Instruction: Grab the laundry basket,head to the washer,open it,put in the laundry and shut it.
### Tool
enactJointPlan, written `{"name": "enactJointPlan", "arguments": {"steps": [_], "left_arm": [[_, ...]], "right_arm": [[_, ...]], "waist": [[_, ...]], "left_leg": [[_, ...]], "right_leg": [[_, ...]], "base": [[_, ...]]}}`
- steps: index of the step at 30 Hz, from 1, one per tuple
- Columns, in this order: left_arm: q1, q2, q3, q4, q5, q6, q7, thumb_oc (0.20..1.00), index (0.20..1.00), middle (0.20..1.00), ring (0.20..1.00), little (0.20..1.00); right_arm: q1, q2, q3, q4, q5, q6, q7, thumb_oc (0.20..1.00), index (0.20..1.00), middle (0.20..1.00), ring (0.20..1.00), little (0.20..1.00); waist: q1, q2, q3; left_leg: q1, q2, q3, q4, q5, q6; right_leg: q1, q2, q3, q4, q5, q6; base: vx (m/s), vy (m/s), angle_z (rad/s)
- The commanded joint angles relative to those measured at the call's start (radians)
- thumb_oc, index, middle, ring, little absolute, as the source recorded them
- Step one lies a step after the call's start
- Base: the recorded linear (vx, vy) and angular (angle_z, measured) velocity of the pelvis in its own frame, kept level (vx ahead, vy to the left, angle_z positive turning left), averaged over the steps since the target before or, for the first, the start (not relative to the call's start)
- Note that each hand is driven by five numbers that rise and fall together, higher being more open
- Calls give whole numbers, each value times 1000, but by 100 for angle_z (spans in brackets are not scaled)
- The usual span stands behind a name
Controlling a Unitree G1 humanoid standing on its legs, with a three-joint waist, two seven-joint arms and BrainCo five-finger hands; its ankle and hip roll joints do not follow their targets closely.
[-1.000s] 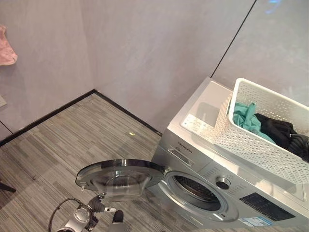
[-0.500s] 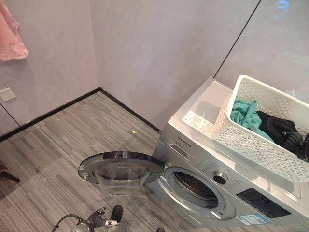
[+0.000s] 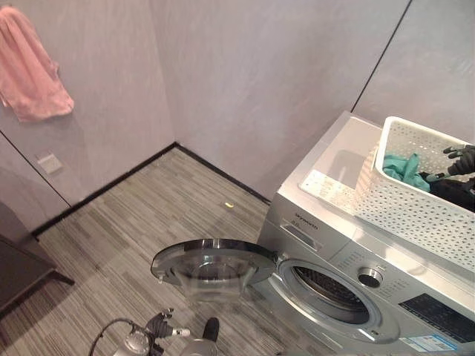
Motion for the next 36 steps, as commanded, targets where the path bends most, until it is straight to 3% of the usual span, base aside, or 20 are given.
{"name": "enactJointPlan", "arguments": {"steps": [1, 3, 4, 5, 6, 8, 9, 13, 15, 17, 18, 20, 21, 24, 30, 36], "left_arm": [[-17, 9, 15, -31, -38, -32, -5, 1000, 1000, 1000, 1000, 1000], [-17, 12, 19, -28, -40, -33, -3, 1000, 1000, 1000, 1000, 1000], [-7, 8, 35, -19, -41, -34, -1, 1000, 1000, 1000, 1000, 1000], [-7, 8, 35, -19, -41, -34, -1, 1000, 1000, 1000, 1000, 1000], [2, 5, 33, -9, -33, -31, -1, 1000, 1000, 1000, 1000, 1000], [13, 2, 26, -10, -28, -29, -3, 1000, 1000, 1000, 1000, 1000], [16, -3, 13, -7, -15, -25, -8, 1000, 1000, 1000, 1000, 1000], [12, -19, 10, 16, 9, -14, -18, 1000, 1000, 1000, 1000, 1000], [15, -22, 17, 22, 16, -12, -19, 1000, 1000, 1000, 1000, 1000], [14, -27, 25, 37, 26, -11, -18, 1000, 1000, 1000, 1000, 1000], [12, -27, 31, 45, 27, -10, -15, 1000, 1000, 1000, 1000, 1000], [8, -31, 44, 49, 21, -7, -13, 1000, 1000, 1000, 1000, 1000], [7, -33, 49, 51, 18, -7, -12, 1000, 1000, 1000, 1000, 1000], [1, -34, 49, 51, 18, -7, -10, 1000, 1000, 1000, 1000, 1000], [-1, -34, 46, 50, 31, -9, -7, 1000, 1000, 1000, 1000, 1000], [17, -30, 53, 34, 26, -11, -11, 1000, 1000, 1000, 1000, 1000]], "right_arm": [[-125, -46, 60, 17, -35, -6, -28, 1000, 1000, 1000, 1000, 1000], [-102, -59, 47, 20, -39, -4, -27, 1000, 1000, 1000, 1000, 1000], [-59, -65, 17, 41, -54, -6, -37, 944, 944, 944, 944, 944], [-58, -65, 16, 41, -54, -6, -37, 944, 944, 944, 944, 944], [-18, -80, 13, 67, -88, -7, -40, 944, 944, 944, 944, 944], [1, -102, 17, 86, -119, -8, -41, 931, 931, 931, 931, 931], [28, -123, 17, 99, -147, -8, -38, 843, 843, 843, 843, 843], [108, -174, 4, 81, -178, -7, -18, 868, 868, 868, 868, 868], [164, -185, -13, 86, -205, -8, -12, 950, 950, 950, 950, 950], [217, -184, -42, 89, -226, -10, -5, 956, 956, 956, 956, 956], [247, -181, -60, 86, -236, -10, -5, 1000, 1000, 1000, 1000, 1000], [275, -171, -71, 84, -250, -11, -3, 1000, 1000, 1000, 1000, 1000], [287, -164, -77, 80, -253, -12, -2, 956, 956, 956, 956, 956], [310, -151, -80, 70, -263, -13, 8, 931, 931, 931, 931, 931], [328, -137, -74, 64, -285, -17, 16, 922, 922, 922, 922, 922], [404, -64, -99, 53, -291, -10, 38, 925, 925, 925, 925, 925]], "waist": [[23, 4, 90], [24, -10, 95], [27, -28, 84], [27, -28, 84], [21, -30, 62], [15, -24, 50], [8, -19, 44], [-13, -20, 42], [-21, -22, 33], [-27, -23, 26], [-28, -23, 23], [-31, -22, 15], [-31, -22, 14], [-33, -25, 9], [-36, -35, 6], [-26, -35, 13]], "left_leg": [[89, 53, -43, 94, -231, 1], [102, 53, -50, 100, -240, -9], [117, 72, -71, 91, -237, -26], [118, 72, -71, 90, -237, -26], [120, 113, -102, 69, -221, -51], [113, 145, -118, 58, -202, -71], [103, 167, -129, 58, -191, -84], [95, 194, -100, 75, -179, -96], [109, 208, -89, 68, -175, -104], [122, 219, -83, 55, -172, -109], [129, 224, -79, 47, -170, -112], [137, 228, -72, 36, -167, -116], [140, 229, -70, 33, -167, -117], [154, 231, -61, 23, -170, -119], [173, 231, -45, 9, -180, -119], [188, 233, -24, -21, -178, -116]], "right_leg": [[30, -28, -35, -205, 85, -6], [42, -23, -20, -215, 82, -2], [62, -8, -31, -217, 86, -11], [62, -8, -32, -217, 86, -11], [89, 20, -71, -228, 70, -28], [118, 41, -115, -241, 50, -43], [142, 62, -140, -248, 29, -61], [175, 87, -166, -249, -4, -87], [195, 100, -169, -259, -9, -93], [213, 108, -169, -272, -13, -95], [219, 111, -168, -279, -12, -95], [228, 114, -167, -296, -7, -93], [229, 113, -165, -300, -6, -92], [230, 112, -157, -299, -3, -91], [226, 105, -140, -298, 8, -82], [211, 99, -125, -302, 23, -72]], "base": [[131, -187, 9], [144, -204, 24], [174, -259, 56], [240, -434, 78], [164, -364, 54], [155, -391, 74], [86, -272, 72], [43, -138, 35], [55, -66, 17], [58, -47, -1], [64, -37, 3], [17, -2, 0], [21, 7, -10], [13, 17, -14], [-6, 43, -10], [-13, 17, -13]]}}
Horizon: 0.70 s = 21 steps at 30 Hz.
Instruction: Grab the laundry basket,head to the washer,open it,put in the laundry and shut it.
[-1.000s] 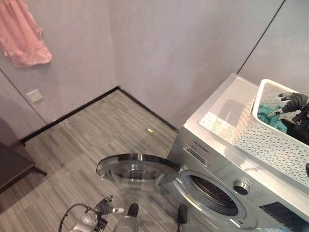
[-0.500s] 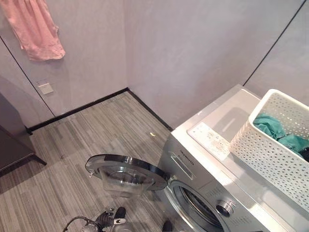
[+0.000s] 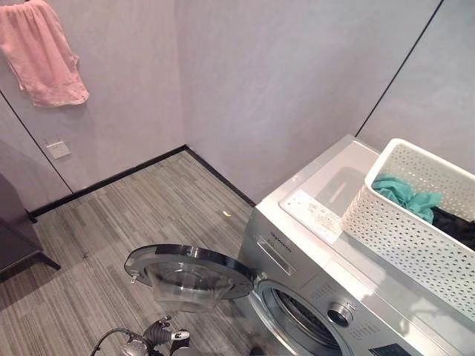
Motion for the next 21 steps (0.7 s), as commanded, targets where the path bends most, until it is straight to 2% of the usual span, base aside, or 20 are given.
{"name": "enactJointPlan", "arguments": {"steps": [1, 4, 5, 6, 7, 9, 10, 14, 16, 19, 21], "left_arm": [[-34, 9, -44, 10, 14, -19, 4, 1000, 1000, 1000, 1000, 1000], [-34, 10, -47, 3, 15, -18, 1, 1000, 1000, 1000, 1000, 1000], [-34, 10, -48, -2, 14, -18, 0, 1000, 1000, 1000, 1000, 1000], [-34, 11, -49, -6, 15, -18, -1, 1000, 1000, 1000, 1000, 1000], [-37, 18, -55, -18, 20, -16, -6, 1000, 1000, 1000, 1000, 1000], [-38, 22, -60, -25, 27, -16, -8, 1000, 1000, 1000, 1000, 1000], [-39, 24, -62, -31, 29, -16, -10, 1000, 1000, 1000, 1000, 1000], [-35, 22, -60, -23, 28, -17, -2, 1000, 1000, 1000, 1000, 1000], [-30, 17, -43, -16, 15, -19, 13, 1000, 1000, 1000, 1000, 1000], [-28, 15, -36, -18, 9, -21, 20, 1000, 1000, 1000, 1000, 1000], [-29, 10, -28, -18, 6, -26, 27, 1000, 1000, 1000, 1000, 1000]], "right_arm": [[-9, -10, 34, 25, -24, 7, 21, 922, 922, 922, 922, 922], [35, 24, 23, 18, -26, 12, 34, 878, 878, 878, 878, 878], [67, 46, 18, 13, -33, 13, 44, 746, 746, 746, 746, 746], [93, 63, 16, 12, -41, 15, 56, 746, 746, 746, 746, 746], [153, 100, 25, 13, -84, 17, 82, 567, 567, 567, 567, 567], [197, 128, 34, 9, -117, 17, 101, 457, 457, 457, 457, 457], [224, 141, 33, 2, -126, 15, 104, 200, 200, 200, 200, 200], [224, 183, -8, -8, -77, 17, 42, 200, 200, 200, 200, 200], [146, 165, -49, -49, 22, 11, -28, 200, 200, 200, 200, 200], [106, 146, -63, -74, 61, 7, -59, 200, 200, 200, 200, 200], [21, 89, -99, -108, 118, -3, -116, 200, 200, 200, 200, 200]], "waist": [[13, -16, 29], [14, -11, 38], [13, -6, 45], [13, -3, 52], [14, 7, 68], [13, 16, 79], [13, 19, 83], [6, 31, 85], [2, 27, 75], [0, 24, 69], [-9, 20, 56]], "left_leg": [[71, 40, 4, 67, -165, 45], [65, 40, 4, 63, -160, 45], [61, 41, 3, 61, -157, 44], [57, 41, 2, 62, -155, 44], [44, 41, -4, 60, -149, 42], [35, 43, -10, 58, -142, 40], [30, 44, -15, 55, -138, 39], [27, 44, -19, 44, -128, 37], [34, 43, -5, 46, -133, 39], [41, 44, 4, 47, -137, 40], [54, 45, 15, 45, -143, 42]], "right_leg": [[-25, -69, 20, 38, -109, 25], [-29, -69, 19, 35, -108, 24], [-34, -68, 18, 34, -109, 24], [-36, -68, 17, 33, -109, 23], [-41, -66, 13, 30, -110, 20], [-43, -66, 9, 30, -113, 18], [-44, -65, 5, 29, -115, 17], [-38, -62, 1, 13, -111, 13], [-41, -60, 17, 9, -105, 18], [-39, -60, 26, 9, -103, 19], [-33, -61, 34, 9, -103, 20]], "base": [[-2, -3, -12], [-4, -4, -2], [0, 0, 0], [-47, -34, 2], [-42, -32, 5], [-32, -28, 9], [-15, -28, 10], [-3, -26, 12], [-6, 2, 4], [3, 10, -28], [12, 29, -25]]}}
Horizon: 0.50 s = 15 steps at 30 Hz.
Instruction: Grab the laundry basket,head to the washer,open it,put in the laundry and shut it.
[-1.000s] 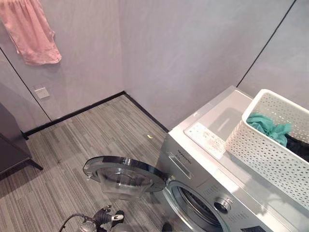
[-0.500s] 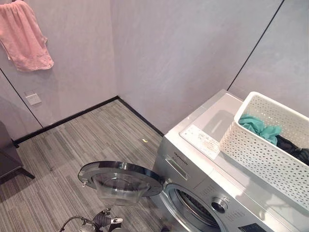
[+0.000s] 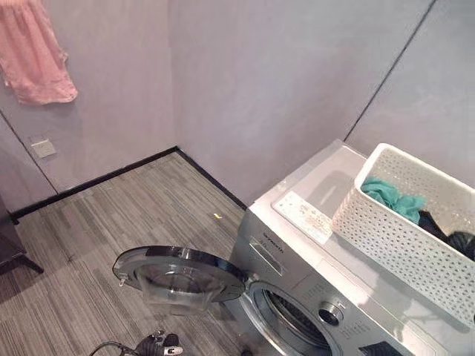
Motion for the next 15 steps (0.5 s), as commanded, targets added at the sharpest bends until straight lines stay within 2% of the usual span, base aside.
{"name": "enactJointPlan", "arguments": {"steps": [1, 2, 3, 5, 8, 9, 11, 14, 15], "left_arm": [[-95, -25, -17, 6, 3, -31, 29, 1000, 1000, 1000, 1000, 1000], [-95, -25, -17, 6, 3, -31, 29, 1000, 1000, 1000, 1000, 1000], [-98, -31, -18, 3, -2, -38, 40, 1000, 1000, 1000, 1000, 1000], [-101, -33, -12, 9, -12, -46, 52, 1000, 1000, 1000, 1000, 1000], [-105, -38, -6, 12, -28, -55, 70, 1000, 1000, 1000, 1000, 1000], [-106, -39, -6, 12, -28, -55, 70, 1000, 1000, 1000, 1000, 1000], [-111, -42, 5, 25, -38, -59, 87, 1000, 1000, 1000, 1000, 1000], [-112, -41, 4, 25, -38, -59, 87, 1000, 1000, 1000, 1000, 1000], [-115, -45, 10, 37, -39, -58, 109, 1000, 1000, 1000, 1000, 1000]], "right_arm": [[-54, 15, 6, 14, 104, -33, -112, 200, 200, 200, 200, 200], [-54, 15, 6, 14, 104, -33, -112, 200, 200, 200, 200, 200], [-98, -18, -25, 5, 134, -51, -171, 200, 200, 200, 200, 200], [-160, -67, -52, -11, 162, -57, -220, 200, 200, 200, 200, 200], [-210, -114, -118, -41, 207, -72, -314, 200, 200, 200, 200, 200], [-209, -115, -119, -42, 207, -72, -314, 200, 200, 200, 200, 200], [-250, -174, -184, -128, 231, -85, -419, 200, 200, 200, 200, 200], [-245, -175, -190, -131, 230, -84, -419, 200, 200, 200, 200, 200], [-262, -211, -281, -202, 228, -87, -562, 200, 200, 200, 200, 200]], "waist": [[7, -6, 69], [7, -6, 70], [1, -8, 58], [-4, -9, 46], [-10, -10, 33], [-9, -9, 34], [-16, -10, 20], [-15, -10, 20], [-20, -11, 7]], "left_leg": [[76, 23, 3, 46, -148, 46], [77, 23, 3, 46, -148, 46], [83, 23, 9, 45, -152, 46], [88, 24, 12, 47, -157, 47], [93, 24, 14, 48, -164, 49], [94, 24, 14, 48, -164, 49], [98, 23, 17, 50, -171, 50], [99, 24, 17, 51, -171, 50], [96, 19, 15, 59, -175, 54]], "right_leg": [[-4, -86, 17, 11, -110, 33], [-4, -86, 17, 11, -110, 33], [0, -87, 19, 11, -111, 34], [4, -86, 21, 12, -112, 35], [6, -88, 23, 16, -113, 38], [7, -88, 23, 16, -113, 37], [6, -89, 25, 27, -117, 39], [6, -89, 25, 27, -117, 39], [4, -96, 21, 39, -117, 41]], "base": [[8, 26, -15], [5, 35, -9], [4, 29, -6], [3, 38, -5], [-3, 25, 0], [-4, 40, 3], [-9, 40, -1], [-10, 19, -1], [-25, 59, 1]]}}
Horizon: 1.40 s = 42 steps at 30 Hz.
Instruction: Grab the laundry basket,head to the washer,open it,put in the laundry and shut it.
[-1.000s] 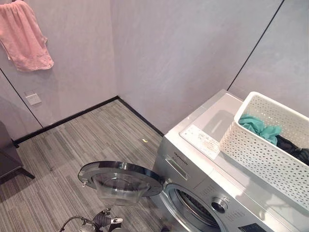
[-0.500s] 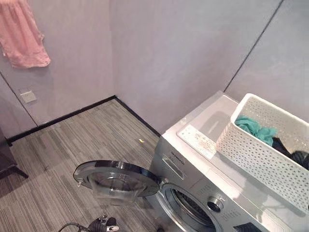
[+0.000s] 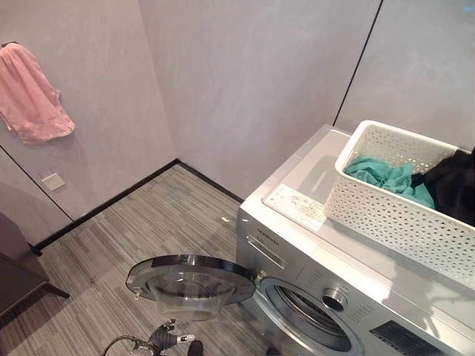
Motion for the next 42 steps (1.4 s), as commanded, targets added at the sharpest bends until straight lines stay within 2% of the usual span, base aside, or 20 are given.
{"name": "enactJointPlan", "arguments": {"steps": [1, 5, 8, 15, 18, 19, 22, 23, 25, 27, 28, 31, 32, 37, 42], "left_arm": [[-84, 25, -35, 47, -24, -40, 46, 1000, 1000, 1000, 1000, 1000], [-80, 25, -41, 27, -9, -40, 61, 1000, 1000, 1000, 1000, 1000], [-85, 53, -60, -50, 5, -55, 89, 1000, 1000, 1000, 1000, 1000], [-94, 137, -63, -302, 19, -86, 132, 1000, 1000, 1000, 1000, 1000], [-109, 198, -49, -468, 56, -100, 162, 1000, 1000, 1000, 1000, 1000], [-146, 300, -20, -733, 145, -111, 169, 1000, 1000, 1000, 1000, 1000], [-184, 324, 9, -853, 176, -111, 181, 1000, 1000, 1000, 1000, 1000], [-271, 331, 11, -927, 218, -104, 200, 1000, 1000, 1000, 1000, 1000], [-324, 325, 8, -948, 236, -96, 207, 1000, 1000, 1000, 1000, 1000], [-472, 302, -18, -959, 272, -72, 235, 1000, 1000, 1000, 1000, 1000], [-603, 258, -47, -944, 273, -53, 261, 1000, 1000, 1000, 1000, 1000], [-725, 209, -85, -895, 256, -39, 281, 1000, 1000, 1000, 1000, 1000], [-834, 156, -116, -837, 221, -25, 298, 1000, 1000, 1000, 1000, 1000], [-1009, 46, -186, -667, 200, 7, 355, 1000, 1000, 1000, 1000, 1000], [-1095, -45, -235, -541, 145, 17, 373, 1000, 1000, 1000, 1000, 1000]], "right_arm": [[-136, -59, -105, -86, 44, -28, -240, 200, 200, 200, 200, 200], [-146, -76, -153, -209, -48, -12, -369, 200, 200, 200, 200, 200], [-187, -90, -183, -268, -90, -1, -474, 200, 200, 200, 200, 200], [-335, -116, -116, -313, -129, 19, -557, 200, 200, 200, 200, 200], [-420, -140, -64, -336, -166, 44, -595, 200, 200, 200, 200, 200], [-589, -161, 72, -326, -168, 66, -579, 200, 200, 200, 200, 200], [-668, -152, 152, -312, -162, 69, -563, 200, 200, 200, 200, 200], [-690, -116, 177, -321, -155, 73, -548, 200, 200, 200, 200, 200], [-709, -102, 195, -324, -155, 75, -545, 200, 200, 200, 200, 200], [-722, -60, 203, -337, -158, 84, -537, 200, 200, 200, 200, 200], [-735, -16, 212, -339, -159, 97, -531, 200, 200, 200, 200, 200], [-756, 13, 220, -330, -145, 103, -527, 200, 200, 200, 200, 200], [-774, 51, 230, -315, -125, 106, -525, 200, 200, 200, 200, 200], [-774, 103, 220, -336, -95, 101, -534, 200, 200, 200, 200, 200], [-764, 150, 203, -344, -61, 82, -548, 200, 200, 200, 200, 200]], "waist": [[22, -76, -1], [24, -71, -9], [35, -74, -13], [48, -80, -22], [55, -85, -24], [60, -102, -31], [55, -102, -35], [50, -104, -37], [47, -102, -36], [38, -101, -37], [30, -101, -42], [24, -97, -39], [16, -94, -39], [2, -86, -38], [-9, -80, -39]], "left_leg": [[78, 36, -2, 64, -181, 58], [81, 33, -4, 68, -188, 60], [84, 30, -7, 75, -198, 63], [81, 21, -15, 79, -204, 67], [83, 17, -20, 81, -209, 68], [83, 13, -23, 79, -212, 69], [87, 13, -22, 76, -219, 71], [85, 9, -24, 76, -212, 71], [85, 7, -26, 76, -212, 73], [85, 3, -27, 77, -212, 77], [85, 0, -29, 76, -213, 81], [87, -3, -29, 75, -213, 83], [89, -4, -27, 74, -212, 85], [92, -6, -25, 70, -210, 87], [97, -5, -20, 68, -209, 86]], "right_leg": [[-3, -68, 16, 43, -121, 27], [1, -70, 15, 46, -124, 27], [8, -72, 13, 49, -127, 29], [12, -81, 8, 52, -129, 35], [14, -85, 4, 55, -129, 38], [19, -90, -1, 55, -128, 43], [23, -92, -2, 56, -134, 44], [19, -95, -1, 61, -128, 43], [19, -96, -1, 62, -128, 43], [17, -98, -1, 66, -127, 44], [17, -99, 1, 68, -126, 45], [14, -100, 1, 69, -124, 45], [13, -101, 4, 71, -124, 46], [11, -101, 7, 73, -124, 45], [12, -98, 10, 70, -126, 44]], "base": [[7, 61, 3], [11, 11, 1], [-1, 16, 3], [-3, 7, 1], [0, 0, 0], [23, 31, 1], [1, 23, 21], [-16, 16, 18], [-14, 11, 0], [-37, 10, -5], [-55, 18, -4], [0, 0, 0], [-5, 13, -5], [-2, 3, -1], [3, 2, -3]]}}
